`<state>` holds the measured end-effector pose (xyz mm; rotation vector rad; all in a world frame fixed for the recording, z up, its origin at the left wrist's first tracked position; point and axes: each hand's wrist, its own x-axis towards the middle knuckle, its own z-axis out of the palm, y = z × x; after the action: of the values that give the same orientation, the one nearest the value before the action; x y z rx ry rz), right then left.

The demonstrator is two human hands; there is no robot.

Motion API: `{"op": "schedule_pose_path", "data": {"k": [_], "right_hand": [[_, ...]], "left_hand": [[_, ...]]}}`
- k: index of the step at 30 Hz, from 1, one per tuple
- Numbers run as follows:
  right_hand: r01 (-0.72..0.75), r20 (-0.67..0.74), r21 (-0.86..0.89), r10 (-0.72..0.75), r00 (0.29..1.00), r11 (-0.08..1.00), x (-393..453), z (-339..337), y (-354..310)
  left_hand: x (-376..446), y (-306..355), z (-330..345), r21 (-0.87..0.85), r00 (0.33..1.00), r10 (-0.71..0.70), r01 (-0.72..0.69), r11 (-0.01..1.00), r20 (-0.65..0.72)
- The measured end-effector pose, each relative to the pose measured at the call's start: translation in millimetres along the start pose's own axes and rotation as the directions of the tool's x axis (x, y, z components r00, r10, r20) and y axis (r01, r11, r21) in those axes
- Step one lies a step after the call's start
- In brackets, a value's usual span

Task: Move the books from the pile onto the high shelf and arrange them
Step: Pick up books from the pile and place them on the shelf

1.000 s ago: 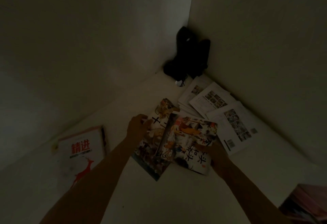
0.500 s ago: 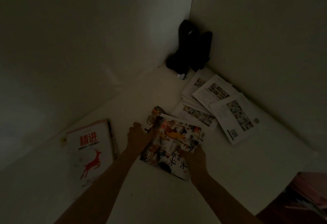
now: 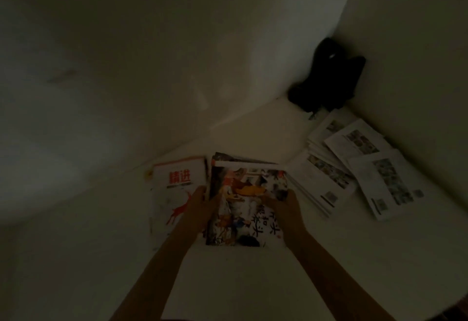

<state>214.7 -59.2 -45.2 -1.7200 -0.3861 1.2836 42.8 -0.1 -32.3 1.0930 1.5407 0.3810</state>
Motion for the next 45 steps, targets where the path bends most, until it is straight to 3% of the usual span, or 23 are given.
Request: {"op": "schedule_pose_path", "data": {"k": [5, 8, 10, 13, 16, 22, 26, 31, 35, 38, 40, 45], "right_hand": [[0.139, 0.188, -0.293, -0.086, 0.978, 0.946, 7.6, 86.8, -8.0], [0.225, 0.177, -0.564, -0.150, 0.973, 0.795, 13.2, 127.8, 2.9], [0.173, 0.116, -0.634, -0.127, 0.985, 0.754, 14.6, 140.1, 8.7], [0.027, 0.100, -0.478, 0.024, 0.995, 0.878, 14.4, 145.7, 17.0], [-0.054, 0.099, -0.324, 0.091, 0.991, 0.944, 18.6, 149.4, 17.7], [-0.223, 0.100, -0.225, 0.250, 0.963, 0.949, 24.5, 160.9, 6.8], [-0.294, 0.164, -0.272, 0.345, 0.924, 0.916, 23.6, 152.2, 6.5], [-0.030, 0.351, -0.088, 0.059, 0.935, 0.996, 4.9, 133.4, 13.0], [0.266, 0.443, -0.090, -0.201, 0.874, 0.960, -6.9, 124.0, -0.9], [0.400, 0.451, -0.089, -0.321, 0.833, 0.912, -12.9, 116.9, -1.5], [0.457, 0.472, -0.098, -0.363, 0.803, 0.884, -14.1, 112.5, 2.2], [0.426, 0.468, -0.193, -0.299, 0.832, 0.884, -8.6, 106.0, 18.4]], "left_hand": [[4.8, -41.7, -68.5, 0.095, 0.943, -0.021, 0.056, 0.994, -0.331], [18.1, -66.2, -83.9, 0.022, 0.930, -0.121, 0.137, 0.990, -0.347], [23.9, -76.8, -84.9, -0.073, 0.928, -0.155, 0.139, 0.988, -0.338], [31.4, -81.9, -86.4, -0.234, 0.907, -0.208, 0.126, 0.964, -0.367], [42.9, -82.6, -94.7, -0.197, 0.910, -0.268, 0.214, 0.957, -0.317], [61.0, -77.2, -113.7, -0.219, 0.937, -0.324, 0.292, 0.931, -0.130], [52.0, -86.3, -112.3, -0.289, 0.972, -0.217, 0.184, 0.939, -0.085], [37.4, -90.9, -117.4, -0.265, 0.995, 0.028, -0.054, 0.963, -0.100], [26.3, -75.4, -124.8, -0.219, 0.953, 0.262, -0.291, 0.931, -0.155], [18.3, -70.8, -129.2, -0.337, 0.933, 0.341, -0.358, 0.871, -0.112], [15.7, -75.7, -127.3, -0.329, 0.934, 0.338, -0.356, 0.874, -0.112], [12.7, -83.2, -116.9, -0.238, 0.929, 0.345, -0.368, 0.899, -0.133]]}}
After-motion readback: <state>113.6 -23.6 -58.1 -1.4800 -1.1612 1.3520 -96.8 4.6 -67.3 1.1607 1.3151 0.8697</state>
